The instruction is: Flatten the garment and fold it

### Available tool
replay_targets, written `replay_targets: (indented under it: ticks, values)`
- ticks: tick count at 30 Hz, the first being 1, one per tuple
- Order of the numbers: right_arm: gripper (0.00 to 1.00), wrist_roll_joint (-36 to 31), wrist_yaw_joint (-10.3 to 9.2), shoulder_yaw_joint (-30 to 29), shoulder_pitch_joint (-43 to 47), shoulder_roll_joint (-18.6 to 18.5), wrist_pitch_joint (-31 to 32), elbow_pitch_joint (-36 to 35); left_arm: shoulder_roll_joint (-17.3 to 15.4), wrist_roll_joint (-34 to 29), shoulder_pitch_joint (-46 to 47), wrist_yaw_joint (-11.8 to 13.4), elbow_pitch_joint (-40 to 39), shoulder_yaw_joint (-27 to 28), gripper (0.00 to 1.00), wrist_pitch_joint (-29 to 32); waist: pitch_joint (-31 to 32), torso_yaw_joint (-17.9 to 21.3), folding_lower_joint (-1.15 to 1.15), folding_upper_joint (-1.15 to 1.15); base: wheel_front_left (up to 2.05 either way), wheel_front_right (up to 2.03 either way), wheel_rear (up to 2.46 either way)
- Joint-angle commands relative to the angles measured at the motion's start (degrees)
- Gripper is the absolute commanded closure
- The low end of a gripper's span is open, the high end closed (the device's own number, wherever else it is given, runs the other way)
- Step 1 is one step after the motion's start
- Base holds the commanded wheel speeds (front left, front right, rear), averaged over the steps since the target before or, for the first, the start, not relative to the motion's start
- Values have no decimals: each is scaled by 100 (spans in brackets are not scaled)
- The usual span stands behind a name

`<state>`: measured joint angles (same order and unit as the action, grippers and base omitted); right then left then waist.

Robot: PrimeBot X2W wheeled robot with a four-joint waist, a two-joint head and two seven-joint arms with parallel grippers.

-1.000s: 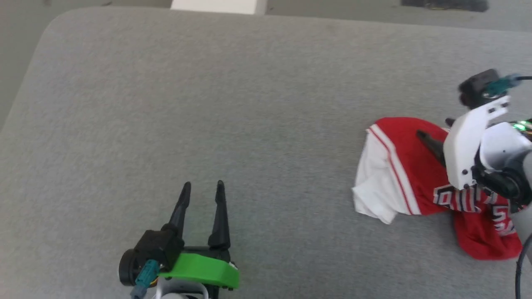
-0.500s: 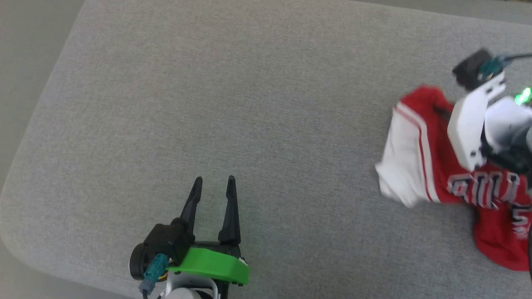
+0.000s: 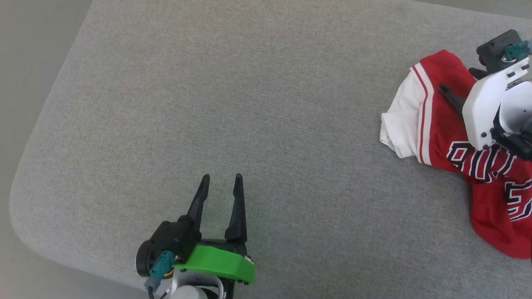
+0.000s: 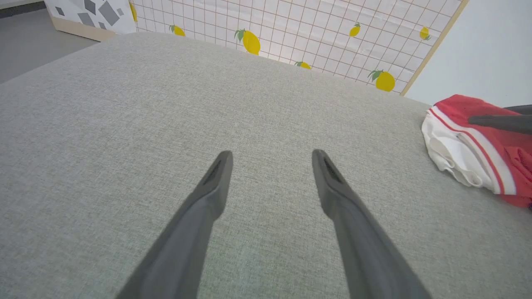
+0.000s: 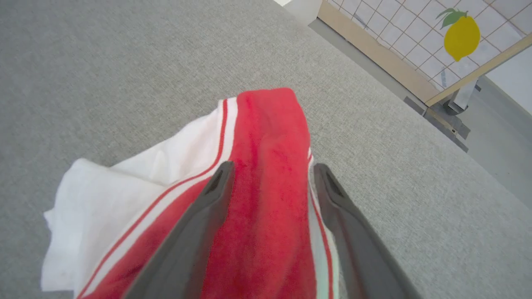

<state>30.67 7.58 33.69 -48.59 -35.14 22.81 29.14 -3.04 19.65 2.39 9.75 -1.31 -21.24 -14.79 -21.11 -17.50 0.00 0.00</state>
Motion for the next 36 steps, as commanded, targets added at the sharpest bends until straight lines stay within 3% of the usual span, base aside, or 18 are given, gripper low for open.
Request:
replay_targets:
  ticks: [1,9,17,22,29,36]
  values:
    - [0,-23,-9,-31,-20,32,-108,49,16,-25,90,53,16,25,0,-21,62,81,0,0,0,0,0]
    - [0,-57,-9,-787,197,177,-832,-122,16,-303,-16,-24,39,342,0,-21,608,558,0,0,0,0,0]
    - [0,-689,-9,-2320,2156,405,-1642,-1444,-53,-514,-468,-187,-47,762,0,-21,1140,1181,0,0,0,0,0]
    - [0,-1396,-9,-3646,3883,1237,-1871,-2484,-61,-571,-800,-266,-119,901,0,-21,1246,1499,0,0,0,0,0]
    - [0,-2224,-9,-4824,5770,2996,-2102,-3581,-47,-643,-1082,-305,-98,993,0,-21,1381,1801,0,0,0,0,0]
    - [0,-2193,-9,-5135,6046,3221,-2137,-3914,-262,-871,-389,-595,-86,740,0,283,1302,1936,0,0,0,0,0]
